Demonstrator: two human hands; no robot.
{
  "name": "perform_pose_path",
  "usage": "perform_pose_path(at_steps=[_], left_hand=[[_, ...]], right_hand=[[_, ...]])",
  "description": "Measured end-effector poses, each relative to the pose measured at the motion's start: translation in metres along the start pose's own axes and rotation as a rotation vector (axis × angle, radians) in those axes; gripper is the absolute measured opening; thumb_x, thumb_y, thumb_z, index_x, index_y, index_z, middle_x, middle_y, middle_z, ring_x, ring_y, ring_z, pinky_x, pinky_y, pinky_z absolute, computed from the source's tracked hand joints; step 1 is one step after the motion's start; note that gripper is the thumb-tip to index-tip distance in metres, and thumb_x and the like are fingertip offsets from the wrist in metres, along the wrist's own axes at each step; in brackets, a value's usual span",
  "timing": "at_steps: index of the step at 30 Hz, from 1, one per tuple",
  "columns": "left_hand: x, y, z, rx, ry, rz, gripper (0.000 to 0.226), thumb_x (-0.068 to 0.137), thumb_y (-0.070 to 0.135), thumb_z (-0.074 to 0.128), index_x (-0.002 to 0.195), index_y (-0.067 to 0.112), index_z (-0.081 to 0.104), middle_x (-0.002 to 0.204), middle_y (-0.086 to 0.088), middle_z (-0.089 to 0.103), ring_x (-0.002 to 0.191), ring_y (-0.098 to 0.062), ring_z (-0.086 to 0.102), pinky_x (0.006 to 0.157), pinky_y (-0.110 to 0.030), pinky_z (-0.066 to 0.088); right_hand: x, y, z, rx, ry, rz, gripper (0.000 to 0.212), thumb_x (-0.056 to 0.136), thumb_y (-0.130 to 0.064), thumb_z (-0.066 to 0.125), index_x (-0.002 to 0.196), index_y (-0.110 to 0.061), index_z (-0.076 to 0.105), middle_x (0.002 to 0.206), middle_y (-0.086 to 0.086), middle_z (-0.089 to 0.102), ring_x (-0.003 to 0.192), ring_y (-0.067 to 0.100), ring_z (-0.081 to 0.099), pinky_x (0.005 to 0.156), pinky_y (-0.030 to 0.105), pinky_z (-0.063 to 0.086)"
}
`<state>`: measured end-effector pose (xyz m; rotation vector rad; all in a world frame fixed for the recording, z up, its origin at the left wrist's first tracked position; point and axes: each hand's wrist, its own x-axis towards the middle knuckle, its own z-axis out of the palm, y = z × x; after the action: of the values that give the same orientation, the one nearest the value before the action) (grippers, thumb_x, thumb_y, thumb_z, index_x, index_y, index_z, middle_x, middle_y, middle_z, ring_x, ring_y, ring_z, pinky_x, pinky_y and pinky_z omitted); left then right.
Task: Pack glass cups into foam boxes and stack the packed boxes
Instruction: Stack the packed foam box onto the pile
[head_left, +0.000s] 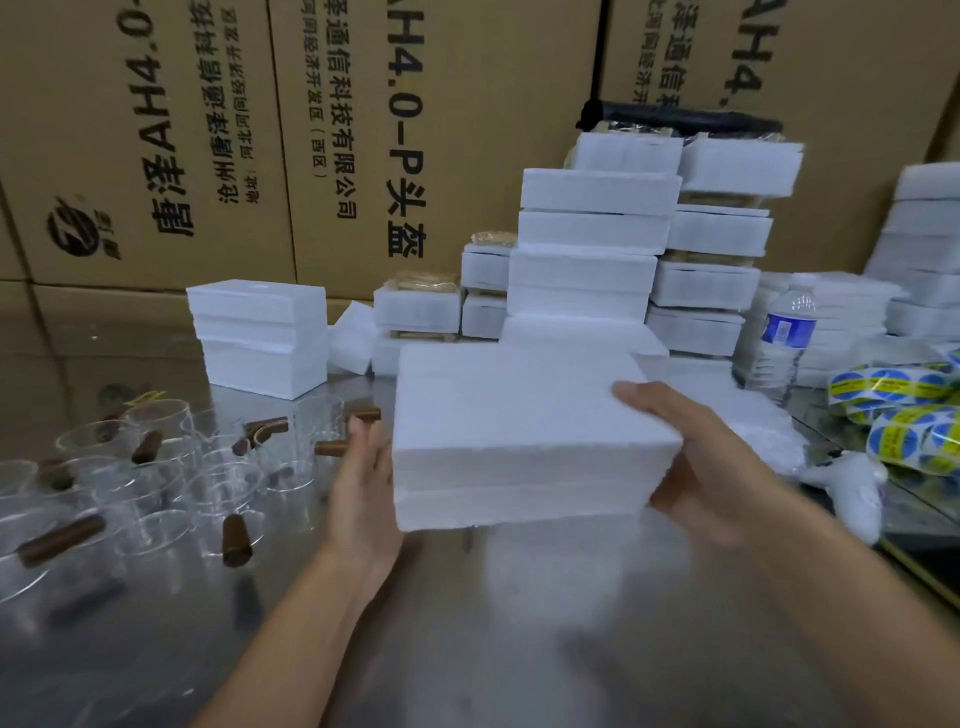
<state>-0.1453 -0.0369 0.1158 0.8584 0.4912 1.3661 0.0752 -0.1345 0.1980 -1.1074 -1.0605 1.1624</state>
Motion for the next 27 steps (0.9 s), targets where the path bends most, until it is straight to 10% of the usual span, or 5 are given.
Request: perform_pose_path(at_steps=[5,13,27], left_hand=[[0.006,-0.013,0.002,0.149,0.056,-0.138,0.045,0.098,0.044,0.03,0.13,0.018,0.048,0.122,-0.006,0.059,0.117,-0.027,0.055,0.103,-0.042,0.032],[0.006,-0.025,0.008,0.493,-0.015,-0.069,0.011,0.096,0.017,0.049,0.099,0.019,0.059,0.078,-0.002,0.068,0.046,-0.007,0.054,0.045,-0.016,0.036],[0.012,-0.044,0.002,0.829,-0.138,0.044,0.011,0.091,0.008,0.059,0.094,0.019,0.058,0.075,-0.01,0.055,0.046,0.0,0.044,0.054,-0.015,0.039]], right_hand=[[0.01,-0.074,-0.004,0.17,-0.014,-0.053,0.026,0.068,-0.034,0.066,0.091,-0.022,0.066,0.078,0.003,0.067,0.064,0.019,0.068,0.059,0.032,0.056],[0.067,-0.131,-0.027,0.118,0.243,0.107,0.031,0.077,-0.035,0.066,0.105,-0.026,0.055,0.122,0.001,0.056,0.097,0.029,0.061,0.072,0.046,0.054],[0.112,-0.115,-0.026,-0.046,0.466,0.146,0.034,0.074,-0.037,0.072,0.091,-0.014,0.052,0.094,0.006,0.056,0.087,0.029,0.061,0.065,0.046,0.051]])
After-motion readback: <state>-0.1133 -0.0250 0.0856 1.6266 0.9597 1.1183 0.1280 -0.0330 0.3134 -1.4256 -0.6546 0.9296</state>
